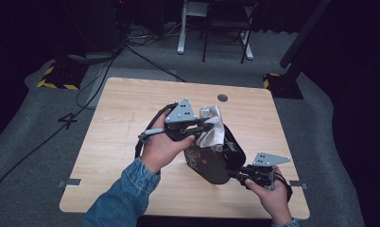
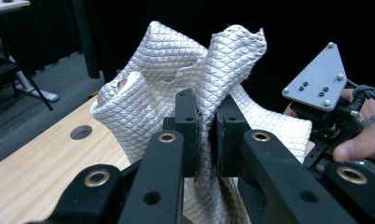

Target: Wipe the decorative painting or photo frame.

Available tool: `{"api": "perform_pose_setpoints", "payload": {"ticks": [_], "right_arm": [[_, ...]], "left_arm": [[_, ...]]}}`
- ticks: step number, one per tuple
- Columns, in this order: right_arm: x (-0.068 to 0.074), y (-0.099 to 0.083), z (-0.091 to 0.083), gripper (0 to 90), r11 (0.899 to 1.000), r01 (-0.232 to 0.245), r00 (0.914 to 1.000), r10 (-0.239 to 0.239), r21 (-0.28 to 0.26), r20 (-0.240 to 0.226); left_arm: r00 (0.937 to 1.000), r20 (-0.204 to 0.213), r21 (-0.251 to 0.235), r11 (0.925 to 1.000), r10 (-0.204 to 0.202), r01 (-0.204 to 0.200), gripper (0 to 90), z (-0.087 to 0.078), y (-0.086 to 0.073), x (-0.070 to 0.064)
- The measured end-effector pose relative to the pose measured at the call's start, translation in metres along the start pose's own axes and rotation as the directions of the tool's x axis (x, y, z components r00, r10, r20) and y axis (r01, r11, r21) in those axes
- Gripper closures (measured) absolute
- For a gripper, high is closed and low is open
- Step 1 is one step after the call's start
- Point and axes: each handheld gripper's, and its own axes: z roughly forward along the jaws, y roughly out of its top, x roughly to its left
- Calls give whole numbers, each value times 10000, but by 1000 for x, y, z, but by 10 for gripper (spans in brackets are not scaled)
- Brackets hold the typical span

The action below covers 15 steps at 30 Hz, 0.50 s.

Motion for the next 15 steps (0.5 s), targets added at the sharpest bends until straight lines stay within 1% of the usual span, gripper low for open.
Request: {"api": "perform_pose_setpoints", "payload": {"ticks": [3, 9, 11, 13, 15], "right_arm": [[0, 0, 0, 786, 10000, 1, 10000, -1, 6, -3], [0, 0, 0, 786, 10000, 10, 10000, -10, 9, -12], [0, 0, 0, 785, 10000, 14, 10000, -14, 4, -9], [0, 0, 0, 786, 10000, 7, 10000, -7, -14, -15], [0, 0, 0, 786, 10000, 3, 10000, -3, -14, -13]], "left_arm": [[10000, 7, -8, 10000, 3, -3, 823, 2, 1, 0], [9996, -258, 137, 9999, 107, -104, 822, 10, 3, 0], [9994, -338, 94, 9999, 101, -98, 821, 12, 2, 0], [9987, -506, -85, 9999, 75, -80, 822, 13, 0, 1], [9988, -483, -53, 10000, 4, -7, 821, 14, -1, 3]]}}
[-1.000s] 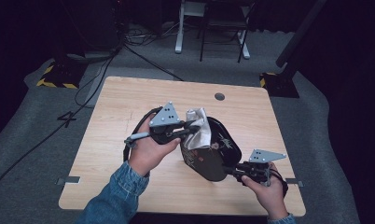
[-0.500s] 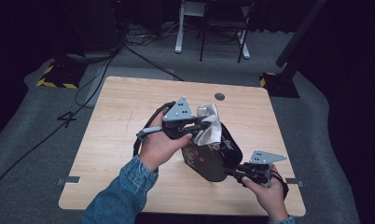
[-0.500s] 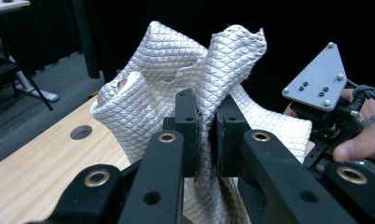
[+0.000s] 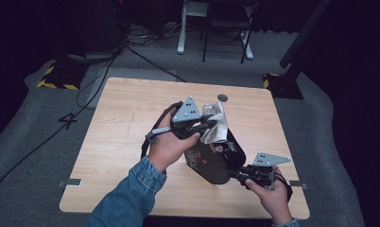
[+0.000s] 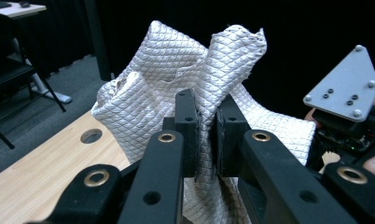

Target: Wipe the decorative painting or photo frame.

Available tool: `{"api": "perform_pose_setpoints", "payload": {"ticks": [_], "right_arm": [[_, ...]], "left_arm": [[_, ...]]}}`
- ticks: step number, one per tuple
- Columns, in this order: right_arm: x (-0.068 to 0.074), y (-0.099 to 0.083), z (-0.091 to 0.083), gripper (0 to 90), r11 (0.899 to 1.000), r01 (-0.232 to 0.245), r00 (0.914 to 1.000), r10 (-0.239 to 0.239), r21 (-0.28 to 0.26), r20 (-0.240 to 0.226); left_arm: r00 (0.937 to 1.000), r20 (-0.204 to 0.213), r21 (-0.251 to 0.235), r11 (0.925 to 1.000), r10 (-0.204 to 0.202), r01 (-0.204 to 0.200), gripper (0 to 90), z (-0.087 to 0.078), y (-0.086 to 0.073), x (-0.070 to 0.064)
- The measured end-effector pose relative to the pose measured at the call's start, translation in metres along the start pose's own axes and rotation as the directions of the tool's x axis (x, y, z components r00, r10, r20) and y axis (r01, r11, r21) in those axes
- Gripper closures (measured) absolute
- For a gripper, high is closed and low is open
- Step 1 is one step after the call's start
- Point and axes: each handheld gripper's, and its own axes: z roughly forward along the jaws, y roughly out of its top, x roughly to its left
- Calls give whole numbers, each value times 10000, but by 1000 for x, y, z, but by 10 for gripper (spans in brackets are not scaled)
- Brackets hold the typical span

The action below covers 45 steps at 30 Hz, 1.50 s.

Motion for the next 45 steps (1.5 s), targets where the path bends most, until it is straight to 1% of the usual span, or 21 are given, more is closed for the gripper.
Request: {"api": "perform_pose_setpoints", "payload": {"ticks": [3, 5, 14, 18, 27, 34, 38, 41, 45], "right_arm": [[0, 0, 0, 785, 10000, -9, 10000, 9, 2, 5], [0, 0, 0, 786, 10000, -17, 10000, 17, -6, 7], [0, -1, 0, 786, 10000, -47, 10000, 47, -21, 26], [0, -1, -1, 786, 10000, -73, 10000, 73, -4, 29], [0, -1, -1, 786, 10000, -49, 10000, 49, 49, 60], [0, -1, -1, 787, 9999, 14, 9999, -16, 136, 112], [0, -1, -1, 788, 9999, 41, 9999, -42, 137, 108], [0, -1, -1, 788, 9999, 54, 9999, -55, 132, 112], [0, -1, -1, 788, 9999, 61, 9999, -63, 128, 115]], "left_arm": [[10000, -42, 19, 10000, -20, 20, 821, 1, 0, 0], [9998, -211, 125, 9999, 69, -67, 821, 1, 0, 0], [9989, -476, 256, 9997, -38, 50, 821, 2, -4, 4], [9982, -594, 388, 9992, -4, 27, 821, 2, -5, 5], [9973, -704, 495, 9985, -214, 249, 820, 5, -10, 11], [9951, -936, 663, 9970, -328, 391, 820, 6, -16, 17], [9938, -1032, 819, 9954, -402, 488, 820, 5, -20, 21], [9930, -1044, 955, 9933, -547, 647, 819, 6, -24, 24], [9921, -1100, 1071, 9916, -608, 727, 819, 7, -28, 26]]}}
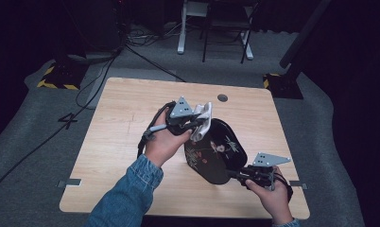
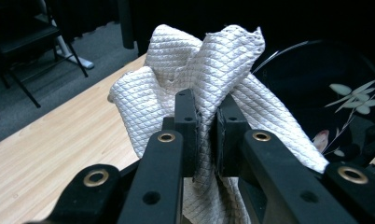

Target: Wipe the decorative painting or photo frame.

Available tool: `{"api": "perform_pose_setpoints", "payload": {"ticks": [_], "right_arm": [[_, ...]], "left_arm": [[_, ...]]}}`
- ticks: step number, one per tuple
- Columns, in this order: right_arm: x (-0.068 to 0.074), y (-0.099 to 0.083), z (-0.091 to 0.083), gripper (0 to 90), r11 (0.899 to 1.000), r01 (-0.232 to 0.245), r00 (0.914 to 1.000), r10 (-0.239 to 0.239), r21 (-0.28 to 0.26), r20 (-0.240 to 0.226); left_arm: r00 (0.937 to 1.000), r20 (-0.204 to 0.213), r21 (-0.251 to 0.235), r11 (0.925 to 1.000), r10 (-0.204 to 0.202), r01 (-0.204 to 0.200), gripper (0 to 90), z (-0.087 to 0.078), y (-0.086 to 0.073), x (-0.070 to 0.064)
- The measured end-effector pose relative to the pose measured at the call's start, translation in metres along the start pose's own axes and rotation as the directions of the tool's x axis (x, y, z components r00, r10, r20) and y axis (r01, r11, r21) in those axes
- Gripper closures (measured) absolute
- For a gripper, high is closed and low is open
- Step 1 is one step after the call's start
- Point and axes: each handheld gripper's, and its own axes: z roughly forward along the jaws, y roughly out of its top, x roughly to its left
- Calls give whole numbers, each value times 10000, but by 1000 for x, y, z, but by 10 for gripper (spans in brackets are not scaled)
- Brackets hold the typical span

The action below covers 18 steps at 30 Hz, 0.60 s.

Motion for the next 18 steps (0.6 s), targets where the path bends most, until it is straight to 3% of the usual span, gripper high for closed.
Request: {"api": "perform_pose_setpoints", "payload": {"ticks": [18], "right_arm": [[0, 0, 0, 788, 10000, -66, 10000, 66, -23, 0]], "left_arm": [[9994, -91, 146, 9993, -346, 348, 820, 2, -23, 5]]}}
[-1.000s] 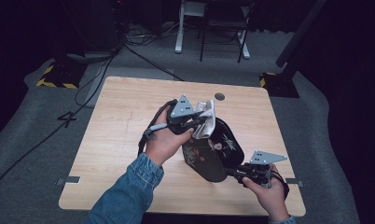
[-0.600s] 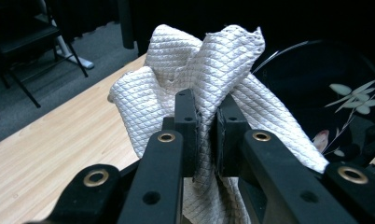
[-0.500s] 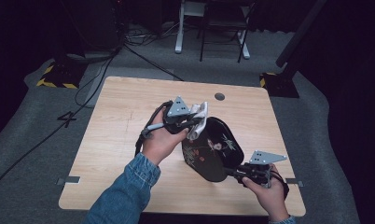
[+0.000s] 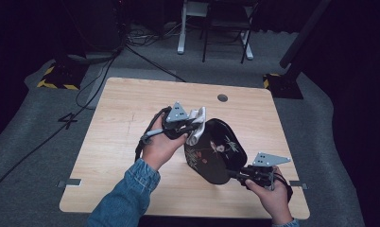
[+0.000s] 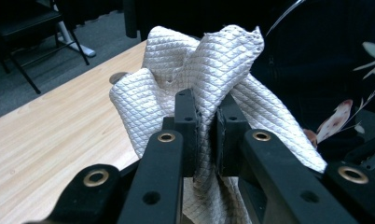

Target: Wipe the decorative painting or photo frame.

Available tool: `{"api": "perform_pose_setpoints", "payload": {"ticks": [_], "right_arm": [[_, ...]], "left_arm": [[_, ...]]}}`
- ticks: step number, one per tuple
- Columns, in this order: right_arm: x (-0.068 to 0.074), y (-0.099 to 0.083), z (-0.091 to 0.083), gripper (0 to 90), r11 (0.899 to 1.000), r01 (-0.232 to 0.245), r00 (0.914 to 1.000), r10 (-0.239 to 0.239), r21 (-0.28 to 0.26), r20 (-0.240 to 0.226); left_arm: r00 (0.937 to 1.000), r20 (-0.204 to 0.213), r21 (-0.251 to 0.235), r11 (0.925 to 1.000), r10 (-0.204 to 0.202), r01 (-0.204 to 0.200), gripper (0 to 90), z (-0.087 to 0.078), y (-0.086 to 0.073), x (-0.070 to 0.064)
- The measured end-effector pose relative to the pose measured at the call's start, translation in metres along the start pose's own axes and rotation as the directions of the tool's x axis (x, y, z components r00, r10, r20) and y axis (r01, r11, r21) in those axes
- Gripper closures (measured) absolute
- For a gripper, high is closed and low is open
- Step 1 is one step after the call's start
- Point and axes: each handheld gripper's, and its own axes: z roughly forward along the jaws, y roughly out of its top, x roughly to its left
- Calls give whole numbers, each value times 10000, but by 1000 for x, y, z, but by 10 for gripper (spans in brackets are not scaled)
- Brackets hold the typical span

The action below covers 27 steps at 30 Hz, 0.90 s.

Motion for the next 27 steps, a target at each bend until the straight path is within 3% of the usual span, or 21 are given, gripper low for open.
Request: {"api": "perform_pose_setpoints", "payload": {"ticks": [13, 27], "right_arm": [[1, 1, 1, 787, 10000, -34, 10000, 34, 8, 48], [1, 2, 2, 787, 10000, -14, 10000, 14, -14, 47]], "left_arm": [[9985, -87, 11, 9985, -540, 540, 819, 0, -22, 9], [9966, -128, 156, 9966, -812, 814, 818, 1, -38, 15]]}}
